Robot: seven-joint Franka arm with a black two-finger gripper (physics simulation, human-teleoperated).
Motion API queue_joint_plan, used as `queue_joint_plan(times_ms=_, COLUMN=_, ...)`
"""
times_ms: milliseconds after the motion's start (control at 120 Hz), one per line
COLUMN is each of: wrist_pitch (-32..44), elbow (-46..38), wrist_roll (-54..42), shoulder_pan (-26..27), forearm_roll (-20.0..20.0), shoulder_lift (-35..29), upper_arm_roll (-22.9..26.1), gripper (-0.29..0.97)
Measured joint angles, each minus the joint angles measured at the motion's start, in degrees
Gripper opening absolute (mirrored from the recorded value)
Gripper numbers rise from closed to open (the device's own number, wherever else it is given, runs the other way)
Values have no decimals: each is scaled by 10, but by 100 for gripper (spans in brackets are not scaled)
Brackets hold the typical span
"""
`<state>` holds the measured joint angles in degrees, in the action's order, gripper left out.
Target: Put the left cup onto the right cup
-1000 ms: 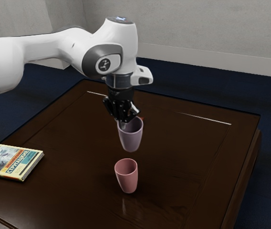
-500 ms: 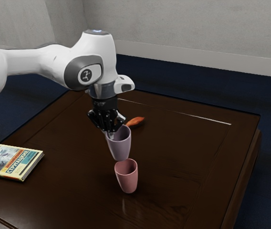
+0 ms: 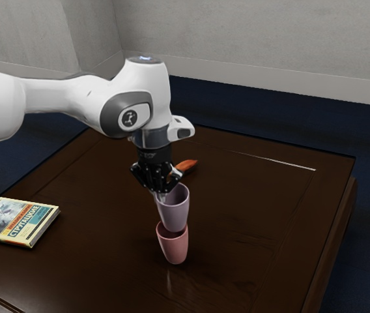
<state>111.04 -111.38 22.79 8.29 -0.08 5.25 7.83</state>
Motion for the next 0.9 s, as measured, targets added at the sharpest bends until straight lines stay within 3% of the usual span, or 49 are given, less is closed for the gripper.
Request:
queue_joint_plan(times_ms=125, wrist_pitch=7, elbow=-1, wrist_roll=3, shoulder_pan=2, forearm_roll=0, shoulder_lift=13, upper_arm_roll=0, gripper=-11)
queue_joint_plan(times_ms=317, wrist_pitch=14, elbow=-2, wrist_roll=5, shoulder_pan=1, forearm_roll=-3, shoulder_lift=17, upper_arm_roll=0, gripper=31)
queue_joint_plan(times_ms=467, wrist_pitch=16, elbow=-2, wrist_roll=5, shoulder_pan=1, forearm_roll=-3, shoulder_lift=15, upper_arm_roll=0, gripper=50)
queue_joint_plan(times_ms=725, wrist_pitch=-47, elbow=89, wrist_roll=2, shoulder_pan=-12, forearm_roll=3, shoulder_lift=3, upper_arm_roll=-4, gripper=63)
queue_joint_plan(times_ms=900, wrist_pitch=-103, elbow=158, wrist_roll=-51, shoulder_pan=-35, forearm_roll=12, shoulder_lift=-2, upper_arm_roll=-29, gripper=66)
